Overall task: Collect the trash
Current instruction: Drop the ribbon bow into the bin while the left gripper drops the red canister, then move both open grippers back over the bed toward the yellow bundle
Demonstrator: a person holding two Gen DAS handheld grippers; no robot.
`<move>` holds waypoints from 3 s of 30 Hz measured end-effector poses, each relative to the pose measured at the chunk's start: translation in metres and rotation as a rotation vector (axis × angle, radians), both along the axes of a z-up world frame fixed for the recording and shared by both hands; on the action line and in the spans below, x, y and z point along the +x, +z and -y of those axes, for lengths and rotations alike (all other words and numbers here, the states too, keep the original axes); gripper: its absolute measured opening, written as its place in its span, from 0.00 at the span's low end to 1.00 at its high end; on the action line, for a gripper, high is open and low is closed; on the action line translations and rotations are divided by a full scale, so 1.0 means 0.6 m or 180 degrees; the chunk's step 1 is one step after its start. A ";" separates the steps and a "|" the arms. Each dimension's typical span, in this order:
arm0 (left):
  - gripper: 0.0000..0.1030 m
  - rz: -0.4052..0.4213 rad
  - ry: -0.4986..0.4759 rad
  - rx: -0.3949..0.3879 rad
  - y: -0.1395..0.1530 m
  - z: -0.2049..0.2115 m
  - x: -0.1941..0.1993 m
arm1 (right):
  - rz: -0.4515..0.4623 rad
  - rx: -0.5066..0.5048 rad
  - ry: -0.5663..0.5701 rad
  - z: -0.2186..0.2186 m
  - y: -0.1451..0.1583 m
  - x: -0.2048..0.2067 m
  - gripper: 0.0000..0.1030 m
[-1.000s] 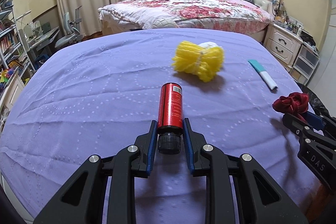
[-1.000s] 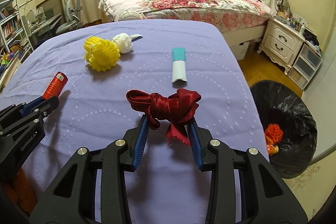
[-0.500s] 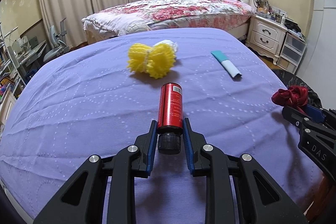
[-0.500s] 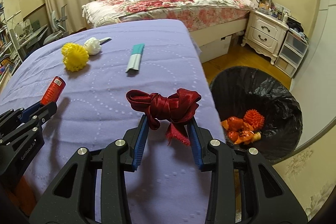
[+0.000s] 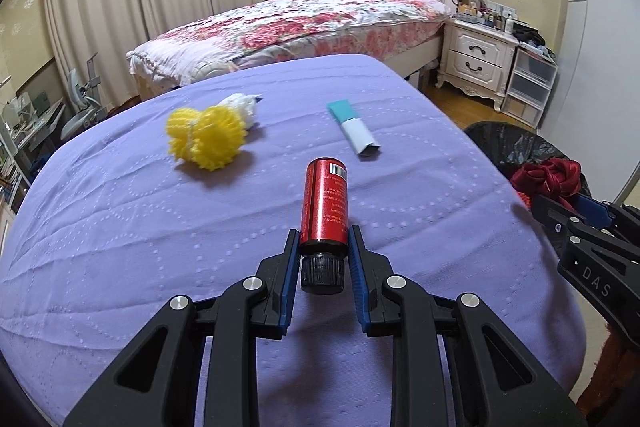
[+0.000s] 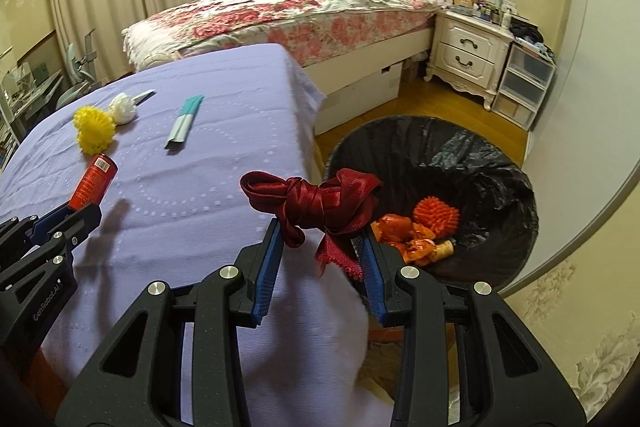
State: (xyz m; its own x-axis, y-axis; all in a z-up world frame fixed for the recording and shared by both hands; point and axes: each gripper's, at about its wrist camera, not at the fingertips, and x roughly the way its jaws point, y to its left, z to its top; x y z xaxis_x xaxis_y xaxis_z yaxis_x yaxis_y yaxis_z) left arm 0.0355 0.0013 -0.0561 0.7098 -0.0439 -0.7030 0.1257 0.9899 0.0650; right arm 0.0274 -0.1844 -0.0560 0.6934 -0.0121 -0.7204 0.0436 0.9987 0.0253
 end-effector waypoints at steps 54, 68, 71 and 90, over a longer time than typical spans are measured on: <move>0.69 0.0167 -0.0676 0.0291 0.011 0.290 0.155 | -0.0019 0.0006 -0.1104 0.225 -0.022 0.089 0.48; 0.72 0.0154 -0.0497 0.0208 0.025 0.240 0.144 | 0.0033 0.0055 -0.1061 0.210 -0.010 0.076 0.58; 0.73 0.0150 -0.0435 0.0195 0.027 0.220 0.139 | 0.0051 0.0063 -0.1010 0.196 -0.006 0.074 0.61; 0.73 0.0101 0.0380 0.0239 0.017 0.007 0.102 | -0.0020 0.0146 -0.0204 0.020 -0.003 0.087 0.61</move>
